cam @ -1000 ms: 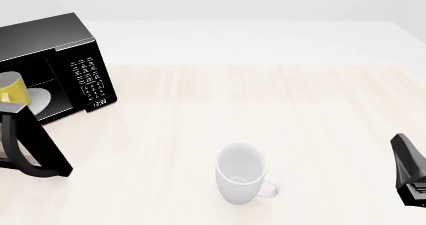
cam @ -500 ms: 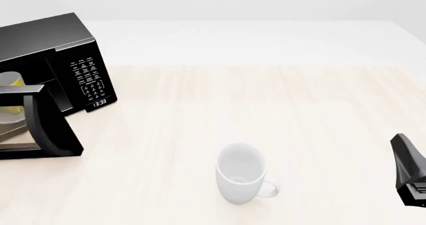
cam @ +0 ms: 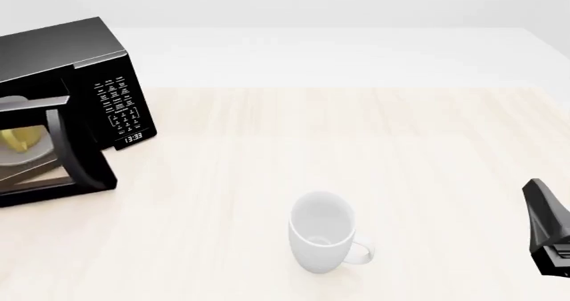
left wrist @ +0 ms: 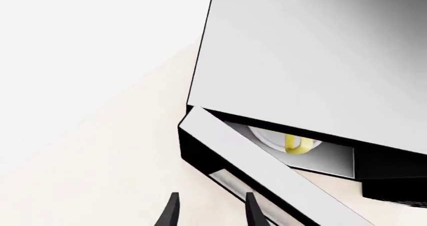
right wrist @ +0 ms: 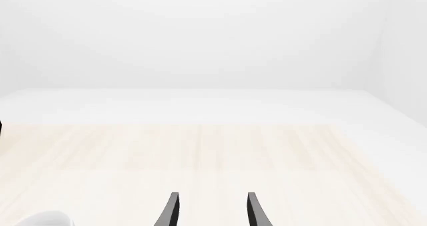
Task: Put the yellow and white mug in the microwave and close it.
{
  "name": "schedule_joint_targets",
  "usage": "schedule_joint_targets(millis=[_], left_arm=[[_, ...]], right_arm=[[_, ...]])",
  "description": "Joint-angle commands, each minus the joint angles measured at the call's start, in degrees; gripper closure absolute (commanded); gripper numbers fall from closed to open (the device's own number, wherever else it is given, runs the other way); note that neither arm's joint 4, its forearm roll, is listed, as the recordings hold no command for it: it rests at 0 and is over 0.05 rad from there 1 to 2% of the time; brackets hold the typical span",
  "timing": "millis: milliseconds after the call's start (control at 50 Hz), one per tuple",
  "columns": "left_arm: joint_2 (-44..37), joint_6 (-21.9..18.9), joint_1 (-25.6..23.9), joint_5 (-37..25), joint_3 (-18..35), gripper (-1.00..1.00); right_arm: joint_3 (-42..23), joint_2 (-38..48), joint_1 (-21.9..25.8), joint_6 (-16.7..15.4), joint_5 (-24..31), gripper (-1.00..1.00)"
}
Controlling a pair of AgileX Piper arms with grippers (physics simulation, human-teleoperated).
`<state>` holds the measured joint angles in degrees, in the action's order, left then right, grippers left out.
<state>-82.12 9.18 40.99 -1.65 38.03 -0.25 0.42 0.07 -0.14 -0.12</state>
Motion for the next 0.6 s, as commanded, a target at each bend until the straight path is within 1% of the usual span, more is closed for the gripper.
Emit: schedule_joint_targets(millis=[20, 420, 600], left_arm=[[-0.92, -1.15, -0.97, 1.31, 0.77, -1.00], [-2.10, -1.27, -2.98, 2.75, 2.36, -1.00], [-3.87, -1.14, -3.16, 3.53, 3.67, -1.00]], right_arm=[[0.00, 0.00, 0.00, 0.00, 0.00, -1.00], [0.00, 0.00, 0.00, 0.00, 0.00, -1.00], [0.00, 0.00, 0.00, 0.00, 0.00, -1.00]])
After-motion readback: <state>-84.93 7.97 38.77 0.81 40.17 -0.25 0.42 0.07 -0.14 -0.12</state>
